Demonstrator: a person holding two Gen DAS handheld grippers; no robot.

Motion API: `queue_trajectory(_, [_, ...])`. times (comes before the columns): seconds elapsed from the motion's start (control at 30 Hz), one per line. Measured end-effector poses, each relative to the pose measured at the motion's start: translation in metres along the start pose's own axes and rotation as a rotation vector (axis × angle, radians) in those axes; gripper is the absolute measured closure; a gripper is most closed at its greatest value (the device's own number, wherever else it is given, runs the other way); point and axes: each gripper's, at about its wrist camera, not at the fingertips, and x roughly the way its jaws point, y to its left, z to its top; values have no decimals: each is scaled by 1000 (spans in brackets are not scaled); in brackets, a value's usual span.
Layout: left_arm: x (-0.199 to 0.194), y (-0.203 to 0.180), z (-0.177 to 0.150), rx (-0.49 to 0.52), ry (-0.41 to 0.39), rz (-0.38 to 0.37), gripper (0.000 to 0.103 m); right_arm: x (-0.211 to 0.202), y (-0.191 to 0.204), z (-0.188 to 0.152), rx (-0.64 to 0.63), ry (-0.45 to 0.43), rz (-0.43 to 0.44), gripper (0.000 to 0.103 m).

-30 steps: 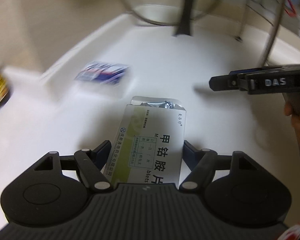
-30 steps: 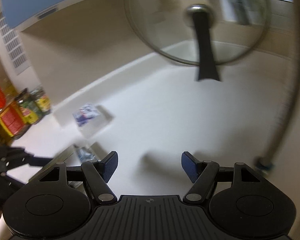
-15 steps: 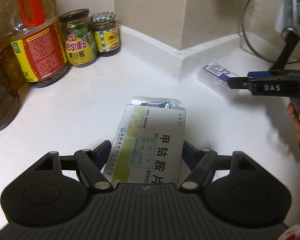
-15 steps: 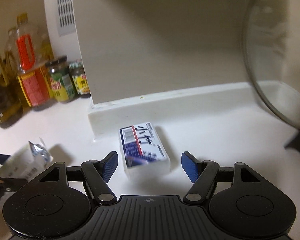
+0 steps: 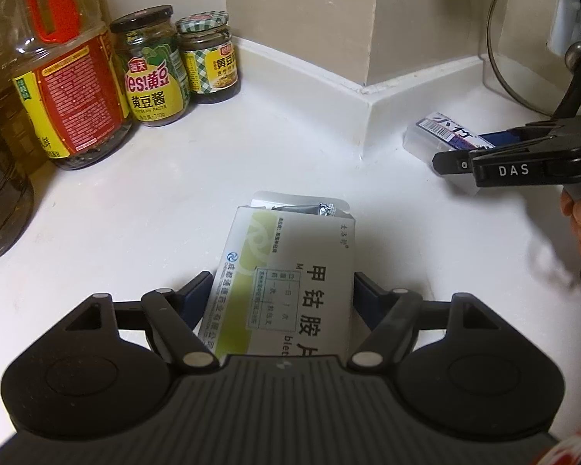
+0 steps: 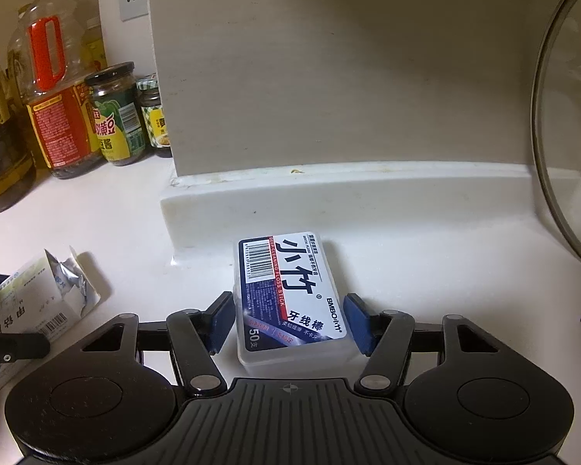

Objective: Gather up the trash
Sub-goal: 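Grasp the white medicine box with the left tool while the right tool grasps the clear toothpick box, then carry the medicine box and toothpick box with both tools down over the bin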

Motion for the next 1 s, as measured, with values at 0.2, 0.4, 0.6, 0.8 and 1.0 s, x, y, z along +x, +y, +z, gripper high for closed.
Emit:
queue_trajectory(0.2, [3, 3, 1, 21, 5, -13, 28, -12, 4, -3, 25, -25, -19, 45])
queue_trajectory(0.4, [-4, 2, -3, 34, 13, -18, 32, -33, 11, -13, 71, -35, -23, 45])
queue_trajectory(0.6, [-22, 3, -16, 14, 13, -42, 32, -62, 26, -31, 131, -31, -33, 46])
queue_trajectory(0.8, [-54, 4, -34, -2, -6, -77, 32, -100, 54, -52, 161, -31, -52, 46])
queue_trajectory(1.0, [-97, 1, -65, 17, -39, -140, 32, -154, 88, -77, 207, -59, -86, 46])
